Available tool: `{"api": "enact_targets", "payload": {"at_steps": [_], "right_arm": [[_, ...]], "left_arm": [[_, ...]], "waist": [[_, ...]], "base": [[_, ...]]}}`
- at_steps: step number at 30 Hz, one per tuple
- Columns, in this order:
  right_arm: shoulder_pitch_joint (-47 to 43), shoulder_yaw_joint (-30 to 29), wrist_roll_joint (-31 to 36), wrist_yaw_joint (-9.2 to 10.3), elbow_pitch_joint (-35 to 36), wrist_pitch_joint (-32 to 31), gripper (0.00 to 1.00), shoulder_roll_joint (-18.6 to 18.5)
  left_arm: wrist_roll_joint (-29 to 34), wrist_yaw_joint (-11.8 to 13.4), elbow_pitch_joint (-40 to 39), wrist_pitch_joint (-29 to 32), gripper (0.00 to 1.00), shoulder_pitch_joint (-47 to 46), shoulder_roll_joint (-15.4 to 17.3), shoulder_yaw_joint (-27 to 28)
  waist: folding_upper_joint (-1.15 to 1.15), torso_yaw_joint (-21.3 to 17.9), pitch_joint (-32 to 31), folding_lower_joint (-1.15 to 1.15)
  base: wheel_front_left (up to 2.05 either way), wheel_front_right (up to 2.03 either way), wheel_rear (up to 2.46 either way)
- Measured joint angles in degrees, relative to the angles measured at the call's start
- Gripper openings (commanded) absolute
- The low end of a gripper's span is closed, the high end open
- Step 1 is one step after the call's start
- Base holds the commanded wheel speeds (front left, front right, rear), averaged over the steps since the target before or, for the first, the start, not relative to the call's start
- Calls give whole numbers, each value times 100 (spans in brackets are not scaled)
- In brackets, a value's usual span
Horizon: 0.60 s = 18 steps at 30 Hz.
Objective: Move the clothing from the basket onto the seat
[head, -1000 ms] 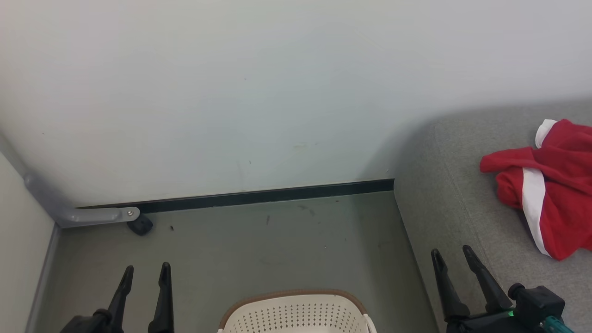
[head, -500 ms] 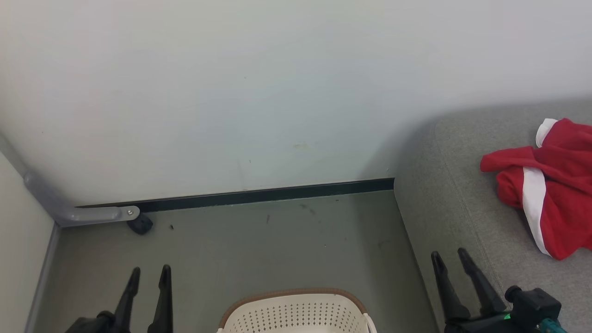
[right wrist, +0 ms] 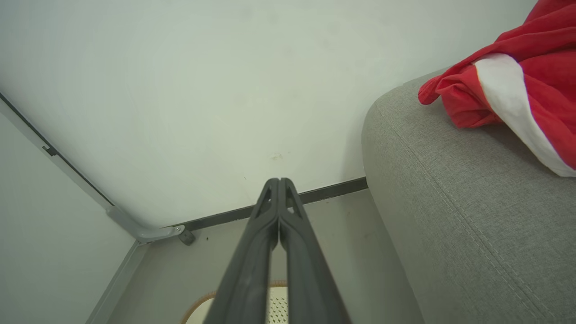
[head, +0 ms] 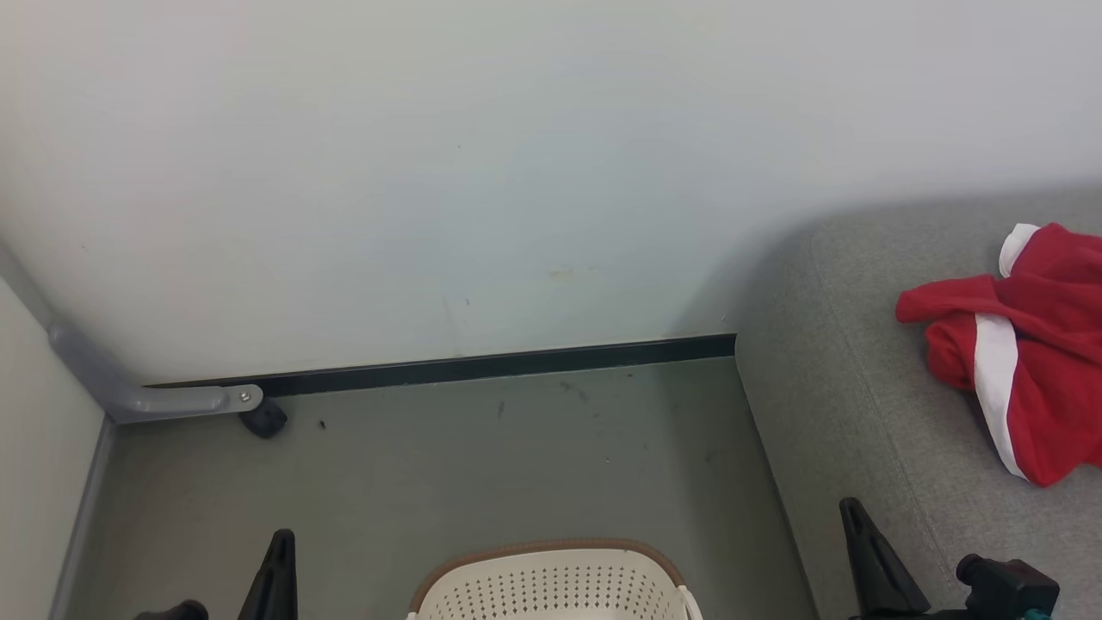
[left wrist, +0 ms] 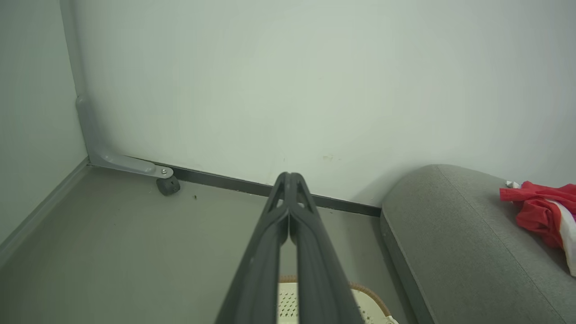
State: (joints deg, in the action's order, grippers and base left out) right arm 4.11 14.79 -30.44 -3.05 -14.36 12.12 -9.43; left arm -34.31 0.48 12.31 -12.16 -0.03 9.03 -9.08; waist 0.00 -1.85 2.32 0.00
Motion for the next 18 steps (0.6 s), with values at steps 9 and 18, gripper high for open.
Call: {"api": "enact_targets", "payload": {"at_steps": [9, 18], "right_arm": [[2, -240, -641, -49, -41, -205, 0, 67], [4, -474, -1277, -77, -68, -407, 0, 137]], "left_arm": [[-573, -57, 41, 203, 0, -9, -47, 157], [-1201, -118, 75, 409, 0, -75, -124, 312]], "waist": [[0, 19, -24, 0], [0, 38, -47, 0]], "base": [[0, 0, 0], [0, 0, 0]]}}
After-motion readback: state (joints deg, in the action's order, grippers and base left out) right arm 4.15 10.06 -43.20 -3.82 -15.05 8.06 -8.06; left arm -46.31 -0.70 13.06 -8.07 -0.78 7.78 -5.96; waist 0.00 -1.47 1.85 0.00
